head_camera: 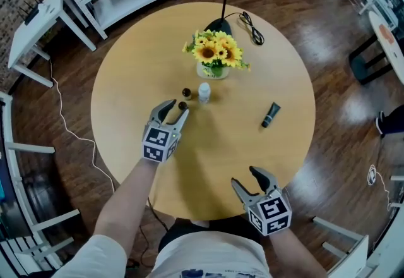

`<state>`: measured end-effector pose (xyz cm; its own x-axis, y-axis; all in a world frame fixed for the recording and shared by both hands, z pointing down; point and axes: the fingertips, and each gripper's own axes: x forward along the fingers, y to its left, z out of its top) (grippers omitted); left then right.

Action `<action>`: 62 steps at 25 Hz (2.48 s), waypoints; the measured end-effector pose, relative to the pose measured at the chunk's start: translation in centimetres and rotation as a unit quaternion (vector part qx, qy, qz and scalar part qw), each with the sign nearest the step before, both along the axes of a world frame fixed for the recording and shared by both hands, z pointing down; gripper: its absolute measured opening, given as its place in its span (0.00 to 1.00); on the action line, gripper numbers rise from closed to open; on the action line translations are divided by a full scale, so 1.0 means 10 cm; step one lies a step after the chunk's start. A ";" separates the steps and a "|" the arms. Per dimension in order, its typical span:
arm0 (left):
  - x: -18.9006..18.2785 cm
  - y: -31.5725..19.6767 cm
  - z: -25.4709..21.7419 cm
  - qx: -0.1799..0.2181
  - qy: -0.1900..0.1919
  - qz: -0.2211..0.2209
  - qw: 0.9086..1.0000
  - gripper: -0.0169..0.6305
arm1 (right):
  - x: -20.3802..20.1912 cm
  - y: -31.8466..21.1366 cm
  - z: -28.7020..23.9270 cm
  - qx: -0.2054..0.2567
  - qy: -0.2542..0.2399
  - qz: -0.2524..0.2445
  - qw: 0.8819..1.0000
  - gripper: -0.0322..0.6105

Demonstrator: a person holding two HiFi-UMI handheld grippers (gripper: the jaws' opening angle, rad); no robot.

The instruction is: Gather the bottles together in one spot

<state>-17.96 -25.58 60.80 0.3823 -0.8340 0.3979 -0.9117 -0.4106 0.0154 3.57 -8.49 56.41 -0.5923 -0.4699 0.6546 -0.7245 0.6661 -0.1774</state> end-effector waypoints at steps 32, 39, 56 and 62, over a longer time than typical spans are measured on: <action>-0.41 4.42 -1.26 -0.133 0.073 0.057 0.987 0.32 | -0.97 2.36 -0.76 0.060 -0.009 0.020 0.998 0.48; -0.47 4.61 -1.21 -0.152 0.079 0.056 0.984 0.32 | -1.05 2.61 -0.76 0.055 -0.002 0.026 0.998 0.48; -0.14 4.07 -1.27 -0.142 0.104 0.064 0.982 0.34 | -0.38 1.88 -0.67 0.059 -0.007 0.074 0.996 0.48; 0.00 3.38 -1.32 -0.137 0.088 0.031 0.986 0.34 | 0.31 0.71 -0.51 0.063 0.005 0.125 0.990 0.48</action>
<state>-17.95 8.26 47.65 0.5121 -0.6780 0.5273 -0.8585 -0.4234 0.2894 6.72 -1.38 51.34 -0.4415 -0.6789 0.5866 -0.8705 0.4826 -0.0966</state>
